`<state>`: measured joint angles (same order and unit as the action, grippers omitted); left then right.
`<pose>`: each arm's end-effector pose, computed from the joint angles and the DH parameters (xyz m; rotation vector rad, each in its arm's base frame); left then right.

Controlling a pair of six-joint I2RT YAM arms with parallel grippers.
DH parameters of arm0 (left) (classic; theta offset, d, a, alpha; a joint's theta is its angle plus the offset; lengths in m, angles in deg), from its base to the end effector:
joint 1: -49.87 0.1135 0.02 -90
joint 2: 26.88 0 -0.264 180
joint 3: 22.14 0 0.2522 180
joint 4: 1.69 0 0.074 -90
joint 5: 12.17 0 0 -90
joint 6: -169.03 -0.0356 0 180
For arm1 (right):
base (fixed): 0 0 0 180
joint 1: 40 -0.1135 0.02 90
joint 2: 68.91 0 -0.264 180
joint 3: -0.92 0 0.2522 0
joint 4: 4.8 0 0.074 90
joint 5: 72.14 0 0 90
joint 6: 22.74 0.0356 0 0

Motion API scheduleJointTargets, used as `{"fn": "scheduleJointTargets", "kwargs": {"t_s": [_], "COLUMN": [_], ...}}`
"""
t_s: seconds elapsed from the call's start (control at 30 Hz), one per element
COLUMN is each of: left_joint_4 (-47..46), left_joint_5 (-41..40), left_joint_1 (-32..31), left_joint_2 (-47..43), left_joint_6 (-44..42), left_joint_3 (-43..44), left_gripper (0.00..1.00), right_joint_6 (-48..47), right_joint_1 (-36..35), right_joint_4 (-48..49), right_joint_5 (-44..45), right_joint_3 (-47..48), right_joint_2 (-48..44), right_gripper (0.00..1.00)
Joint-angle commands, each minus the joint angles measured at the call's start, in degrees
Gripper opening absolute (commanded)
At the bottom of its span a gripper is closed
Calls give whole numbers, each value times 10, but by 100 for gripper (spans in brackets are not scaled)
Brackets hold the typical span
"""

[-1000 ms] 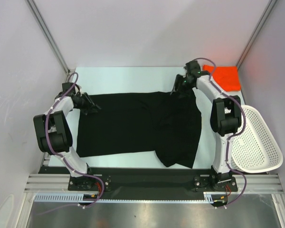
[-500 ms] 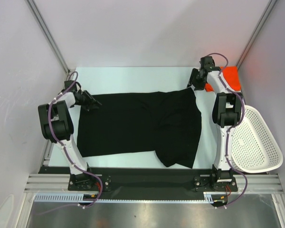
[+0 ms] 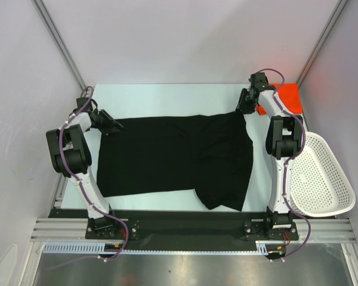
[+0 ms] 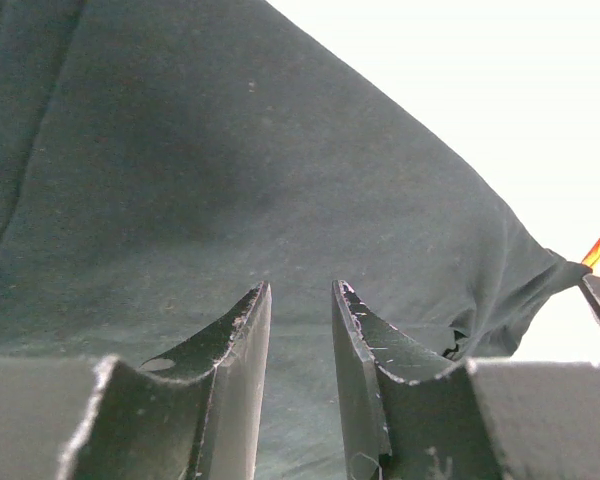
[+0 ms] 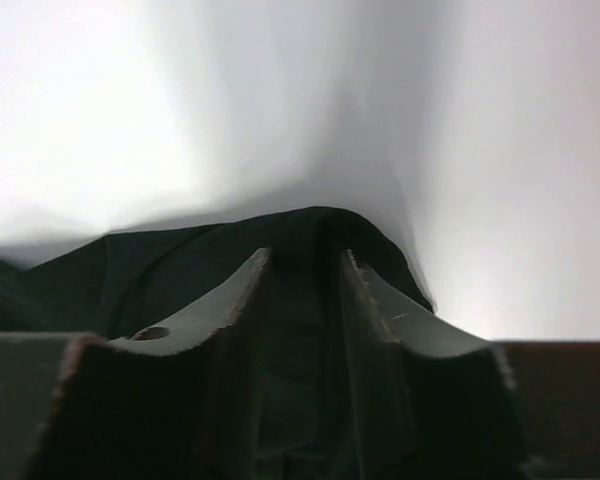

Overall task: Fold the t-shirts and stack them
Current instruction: Fold the tshirt

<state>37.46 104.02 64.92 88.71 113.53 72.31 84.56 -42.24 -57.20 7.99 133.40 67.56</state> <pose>0.4114 0.0943 0.1686 -0.9507 2.4455 -0.7178 0.5227 0.0266 0.1869 0.2704 2.5570 0.3505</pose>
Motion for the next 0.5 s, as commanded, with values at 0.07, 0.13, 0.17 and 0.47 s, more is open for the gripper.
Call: {"fn": "scheduleJointTargets", "kwargs": {"t_s": [0.07,0.13,0.17,0.47], "left_joint_4": [6,7,8,19], "left_joint_5": [-11,-13,-13,-25], "left_joint_1": [13,16,17,32], "left_joint_2": [15,21,24,60], "left_joint_6": [-5,-5,-5,-12], "left_joint_3": [20,28,32,60], "left_gripper": [36,36,36,36], "right_joint_6": [1,3,6,24], "right_joint_1": [4,6,8,18], "right_joint_4": [20,24,27,44], "right_joint_5": [-13,-15,-16,58], "right_joint_3": [26,36,41,83], "right_joint_2": [20,25,35,51], "right_gripper": [31,27,18,2]}}
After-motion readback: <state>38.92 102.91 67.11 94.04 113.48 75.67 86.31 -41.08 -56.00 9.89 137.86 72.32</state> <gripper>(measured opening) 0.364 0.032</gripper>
